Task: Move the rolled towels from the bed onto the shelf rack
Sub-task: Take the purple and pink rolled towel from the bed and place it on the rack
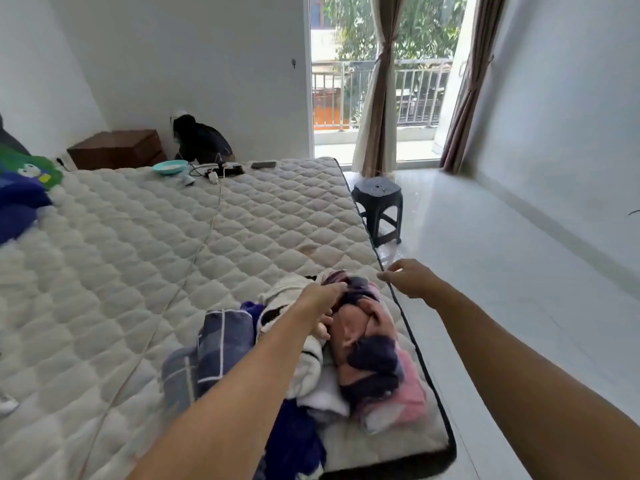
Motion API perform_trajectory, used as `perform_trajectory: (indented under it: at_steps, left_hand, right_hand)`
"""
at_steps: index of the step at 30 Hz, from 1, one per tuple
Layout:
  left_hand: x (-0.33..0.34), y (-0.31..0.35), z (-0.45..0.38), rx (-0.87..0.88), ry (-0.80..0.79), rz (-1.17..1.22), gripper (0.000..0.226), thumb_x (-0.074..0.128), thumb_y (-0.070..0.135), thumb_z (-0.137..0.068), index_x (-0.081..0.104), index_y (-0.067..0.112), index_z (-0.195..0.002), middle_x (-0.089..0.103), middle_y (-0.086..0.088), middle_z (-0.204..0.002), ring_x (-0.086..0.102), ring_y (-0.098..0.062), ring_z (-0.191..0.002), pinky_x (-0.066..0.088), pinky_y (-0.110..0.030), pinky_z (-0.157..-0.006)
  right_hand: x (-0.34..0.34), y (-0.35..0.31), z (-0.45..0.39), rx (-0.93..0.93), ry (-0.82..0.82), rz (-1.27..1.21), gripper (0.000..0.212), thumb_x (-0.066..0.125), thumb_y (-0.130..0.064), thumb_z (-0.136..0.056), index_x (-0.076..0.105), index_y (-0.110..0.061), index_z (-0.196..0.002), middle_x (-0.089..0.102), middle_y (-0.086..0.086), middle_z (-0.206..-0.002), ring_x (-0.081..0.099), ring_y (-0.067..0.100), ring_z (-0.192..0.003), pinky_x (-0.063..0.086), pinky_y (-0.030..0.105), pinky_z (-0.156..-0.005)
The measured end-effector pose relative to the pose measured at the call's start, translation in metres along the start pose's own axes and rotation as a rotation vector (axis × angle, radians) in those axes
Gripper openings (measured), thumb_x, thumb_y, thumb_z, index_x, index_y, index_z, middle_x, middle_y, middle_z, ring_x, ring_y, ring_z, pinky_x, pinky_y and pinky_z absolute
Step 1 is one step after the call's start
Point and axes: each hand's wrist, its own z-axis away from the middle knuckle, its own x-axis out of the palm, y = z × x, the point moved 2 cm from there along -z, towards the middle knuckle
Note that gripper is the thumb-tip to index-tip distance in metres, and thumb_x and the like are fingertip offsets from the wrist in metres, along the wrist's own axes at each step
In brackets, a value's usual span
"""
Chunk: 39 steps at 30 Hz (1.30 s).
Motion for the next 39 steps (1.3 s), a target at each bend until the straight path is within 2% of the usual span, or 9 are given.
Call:
perform_trajectory:
  at_steps: [4,9,12,16,21,25,29,35,39]
  left_hand:
    - [0.018,-0.042,-0.020,-0.237,-0.074,-0.001,0.075,0.053,0.050,-0.091,0.028,0.007,-0.148,0.038,-0.028,-0.145,0.044,-0.042,-0.130,0.047,-0.058,-0.093]
    - [0.046,-0.092,-0.043,-0.503,-0.133,0.148,0.101,0.057,0.070,-0.077,0.018,0.014,-0.153,0.033,-0.026,-0.150,0.045,-0.046,-0.129,0.052,-0.058,-0.086]
    - [0.058,-0.112,-0.049,-0.588,-0.149,0.290,0.104,0.055,0.074,-0.074,0.016,0.020,-0.153,0.027,-0.023,-0.154,0.038,-0.046,-0.133,0.047,-0.060,-0.081]
    - [0.071,-0.128,-0.052,-0.627,-0.163,0.455,0.098,0.052,0.075,-0.074,0.026,0.018,-0.150,0.034,-0.021,-0.151,0.039,-0.043,-0.134,0.042,-0.061,-0.092]
    - [0.085,-0.127,-0.057,-0.548,-0.019,0.764,0.066,0.063,0.058,-0.080,0.053,0.017,-0.131,0.056,-0.014,-0.127,0.058,-0.035,-0.102,0.043,-0.060,-0.084]
    - [0.093,-0.122,-0.048,-0.521,0.033,0.763,0.043,0.059,0.054,-0.085,0.060,0.017,-0.106,0.059,-0.012,-0.102,0.059,-0.032,-0.087,0.047,-0.055,-0.082]
    - [0.095,-0.137,-0.036,-0.436,0.070,0.730,0.064,0.060,0.060,-0.082,0.052,0.020,-0.131,0.057,-0.013,-0.126,0.061,-0.032,-0.098,0.054,-0.048,-0.068]
    - [0.081,-0.164,0.019,-0.274,0.085,0.655,0.046,0.058,0.061,-0.082,0.054,0.029,-0.115,0.057,-0.008,-0.121,0.057,-0.034,-0.112,0.048,-0.058,-0.097]
    - [0.069,-0.197,0.088,-0.200,0.178,0.699,0.045,0.055,0.060,-0.084,0.059,0.026,-0.114,0.058,-0.010,-0.128,0.054,-0.038,-0.120,0.044,-0.062,-0.100]
  right_hand:
    - [0.028,0.048,-0.026,0.143,-0.083,-0.127,0.055,0.061,-0.039,-0.085,0.059,0.005,-0.117,0.055,0.012,-0.094,0.052,0.023,-0.086,0.044,0.034,-0.075]
    - [0.056,0.065,-0.077,0.095,-0.159,-0.215,0.066,0.067,-0.051,-0.076,0.051,-0.008,-0.123,0.057,0.012,-0.126,0.056,0.026,-0.107,0.046,0.034,-0.085]
    - [0.068,0.059,-0.107,0.028,-0.206,-0.186,0.079,0.067,-0.055,-0.074,0.041,-0.012,-0.136,0.055,0.012,-0.133,0.053,0.028,-0.118,0.045,0.040,-0.097]
    - [0.086,0.047,-0.133,-0.046,-0.280,-0.146,0.096,0.070,-0.059,-0.070,0.028,-0.018,-0.146,0.045,0.011,-0.144,0.044,0.030,-0.131,0.038,0.041,-0.108]
    - [0.101,0.046,-0.146,0.002,-0.349,-0.156,0.079,0.067,-0.049,-0.073,0.035,-0.022,-0.141,0.056,0.009,-0.131,0.056,0.027,-0.112,0.048,0.039,-0.096]
    - [0.097,0.051,-0.141,-0.026,-0.271,-0.121,0.055,0.055,-0.038,-0.078,0.048,-0.018,-0.129,0.064,0.009,-0.115,0.060,0.028,-0.104,0.050,0.043,-0.093]
    - [0.088,0.056,-0.125,-0.079,-0.246,-0.219,0.039,0.052,-0.032,-0.076,0.065,-0.021,-0.111,0.070,0.005,-0.100,0.064,0.026,-0.094,0.054,0.044,-0.087]
    - [0.067,0.044,-0.043,-0.253,-0.075,-0.387,0.021,0.055,-0.032,-0.076,0.068,-0.024,-0.091,0.070,0.000,-0.086,0.065,0.021,-0.085,0.052,0.037,-0.077]
    - [0.067,0.014,0.038,-0.464,-0.139,-0.471,0.011,0.060,-0.021,-0.080,0.066,-0.016,-0.087,0.067,0.003,-0.082,0.061,0.023,-0.081,0.049,0.037,-0.075]
